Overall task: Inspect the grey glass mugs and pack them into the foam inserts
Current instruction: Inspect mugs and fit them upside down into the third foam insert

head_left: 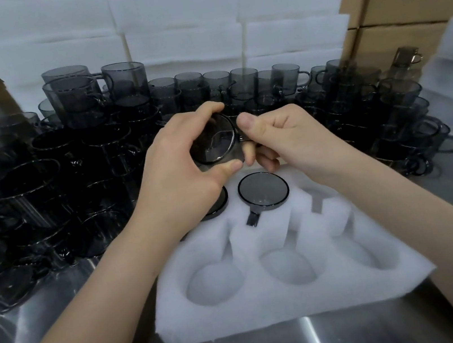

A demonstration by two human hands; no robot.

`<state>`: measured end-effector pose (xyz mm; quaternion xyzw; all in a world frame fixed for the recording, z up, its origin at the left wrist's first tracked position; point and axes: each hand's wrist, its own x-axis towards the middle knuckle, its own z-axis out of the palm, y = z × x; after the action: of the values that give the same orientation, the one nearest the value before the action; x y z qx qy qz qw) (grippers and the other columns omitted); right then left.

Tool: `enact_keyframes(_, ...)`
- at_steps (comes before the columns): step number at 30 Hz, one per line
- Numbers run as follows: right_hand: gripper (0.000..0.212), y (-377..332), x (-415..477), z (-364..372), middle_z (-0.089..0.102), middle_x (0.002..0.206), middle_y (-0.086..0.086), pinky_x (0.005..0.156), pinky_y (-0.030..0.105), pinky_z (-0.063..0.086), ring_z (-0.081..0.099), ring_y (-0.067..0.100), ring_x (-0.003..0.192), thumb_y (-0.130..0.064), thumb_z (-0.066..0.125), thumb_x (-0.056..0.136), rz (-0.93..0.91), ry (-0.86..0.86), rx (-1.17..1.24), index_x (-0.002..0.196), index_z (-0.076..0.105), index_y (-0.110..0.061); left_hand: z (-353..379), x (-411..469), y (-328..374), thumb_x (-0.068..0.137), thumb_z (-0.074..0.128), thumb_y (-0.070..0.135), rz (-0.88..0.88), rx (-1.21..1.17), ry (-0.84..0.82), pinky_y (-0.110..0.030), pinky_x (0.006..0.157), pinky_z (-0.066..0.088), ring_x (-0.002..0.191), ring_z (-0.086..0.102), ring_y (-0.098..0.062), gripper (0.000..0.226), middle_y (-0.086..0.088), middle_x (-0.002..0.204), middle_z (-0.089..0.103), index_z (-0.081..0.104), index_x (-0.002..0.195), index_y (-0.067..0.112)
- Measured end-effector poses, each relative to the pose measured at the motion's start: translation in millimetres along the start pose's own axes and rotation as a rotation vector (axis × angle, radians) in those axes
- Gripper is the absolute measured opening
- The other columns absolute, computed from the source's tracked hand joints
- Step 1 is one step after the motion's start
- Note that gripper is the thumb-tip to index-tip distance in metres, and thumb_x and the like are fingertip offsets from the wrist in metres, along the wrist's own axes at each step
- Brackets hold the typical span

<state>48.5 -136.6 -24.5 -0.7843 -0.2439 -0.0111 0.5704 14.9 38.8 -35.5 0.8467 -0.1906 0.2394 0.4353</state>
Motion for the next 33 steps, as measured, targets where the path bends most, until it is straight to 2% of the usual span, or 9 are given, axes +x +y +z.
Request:
enact_keyframes(4, 0.042, 1.5, 1.1, -1.2, 0.046, 0.06, 0.026, 0.051, 0.019, 0.038, 0.047, 0.013, 0.044, -0.042, 0.05, 0.091, -0.026, -0.011, 0.115, 0.057, 0.066, -0.023, 0.7, 0.5, -0.1, 0.071, 0.084, 0.014, -0.028, -0.099, 0.023, -0.018, 0.1, 0.04, 0.108, 0.056, -0.004, 0.067, 0.008, 0.113, 0.061, 0.056, 0.13, 0.029)
enact_keyframes(9, 0.04, 3.0, 1.5, -4.0, 0.049, 0.05, 0.0, 0.046, 0.018, 0.039, 0.051, 0.013, 0.045, -0.036, 0.047, 0.092, -0.014, -0.087, 0.284, 0.059, 0.064, -0.023, 0.1, -0.8, 1.0, 0.067, 0.082, 0.021, -0.045, -0.219, 0.057, -0.035, 0.102, 0.047, 0.109, 0.061, -0.009, 0.063, 0.012, 0.111, 0.063, 0.058, 0.124, 0.032)
enact_keyframes(13, 0.03, 3.6, 1.4, -5.5, 0.053, 0.055, 0.0, 0.042, 0.018, 0.037, 0.055, 0.015, 0.043, -0.029, 0.047, 0.093, -0.051, -0.086, 0.333, 0.072, 0.065, -0.018, -0.5, -1.0, -0.2, 0.065, 0.078, 0.026, -0.067, -0.281, 0.078, -0.04, 0.1, 0.049, 0.107, 0.063, -0.01, 0.059, 0.014, 0.11, 0.063, 0.057, 0.119, 0.036)
enact_keyframes(19, 0.018, 4.6, 1.1, -9.0, 0.061, 0.062, 0.001, 0.041, 0.02, 0.035, 0.053, 0.015, 0.041, -0.025, 0.051, 0.093, -0.06, -0.086, 0.382, 0.085, 0.063, -0.014, -0.5, 0.4, -1.6, 0.066, 0.078, 0.02, -0.066, -0.312, 0.077, -0.033, 0.097, 0.051, 0.105, 0.063, -0.009, 0.06, 0.01, 0.111, 0.063, 0.056, 0.12, 0.032)
enact_keyframes(22, 0.012, 4.5, 2.9, -9.6, 0.059, 0.061, -0.002, 0.041, 0.022, 0.032, 0.047, 0.014, 0.042, -0.025, 0.057, 0.089, -0.056, 0.031, 0.377, 0.093, 0.061, -0.015, 0.6, 0.4, -2.7, 0.067, 0.076, 0.015, -0.052, -0.365, 0.065, -0.03, 0.099, 0.05, 0.111, 0.061, -0.015, 0.063, 0.002, 0.121, 0.056, 0.055, 0.124, 0.029)
enact_keyframes(25, 0.019, 5.1, 4.2, -9.6, 0.062, 0.08, 0.0, 0.054, 0.027, 0.045, 0.055, 0.014, 0.062, -0.027, 0.061, 0.086, -0.052, 0.12, 0.256, 0.103, 0.065, -0.02, 2.1, -0.6, -3.1, 0.071, 0.073, 0.012, -0.023, -0.408, 0.014, -0.031, 0.102, 0.047, 0.118, 0.058, -0.021, 0.068, -0.002, 0.126, 0.048, 0.051, 0.133, 0.027)
enact_keyframes(29, 0.058, 1.9, 2.9, -9.2, 0.059, 0.132, 0.004, 0.086, 0.04, 0.055, 0.063, 0.021, 0.113, -0.043, 0.068, 0.085, 0.012, -0.106, 0.283, 0.135, 0.051, -0.021, 0.3, -0.8, -2.4, 0.077, 0.068, 0.009, 0.006, -0.45, -0.082, -0.028, 0.109, 0.039, 0.13, 0.05, -0.008, 0.07, 0.002, 0.138, 0.053, 0.042, 0.14, 0.026)
enact_keyframes(31, 0.067, 0.3, 1.5, -8.9, 0.056, 0.138, 0.002, 0.092, 0.043, 0.054, 0.06, 0.024, 0.121, -0.044, 0.072, 0.079, 0.012, -0.17, 0.284, 0.138, 0.047, -0.025, -0.5, -1.3, -2.4, 0.08, 0.066, 0.009, 0.03, -0.393, -0.147, -0.032, 0.115, 0.034, 0.137, 0.04, -0.005, 0.071, 0.008, 0.145, 0.049, 0.039, 0.143, 0.029)
enact_keyframes(33, 0.052, -0.4, 0.5, -6.4, 0.061, 0.131, 0.0, 0.09, 0.044, 0.055, 0.063, 0.023, 0.115, -0.032, 0.071, 0.083, -0.013, -0.166, 0.241, 0.132, 0.051, -0.032, -0.5, -2.1, -2.2, 0.082, 0.067, 0.013, 0.024, -0.313, -0.187, -0.036, 0.118, 0.028, 0.142, 0.032, -0.006, 0.072, 0.012, 0.148, 0.045, 0.037, 0.145, 0.032)
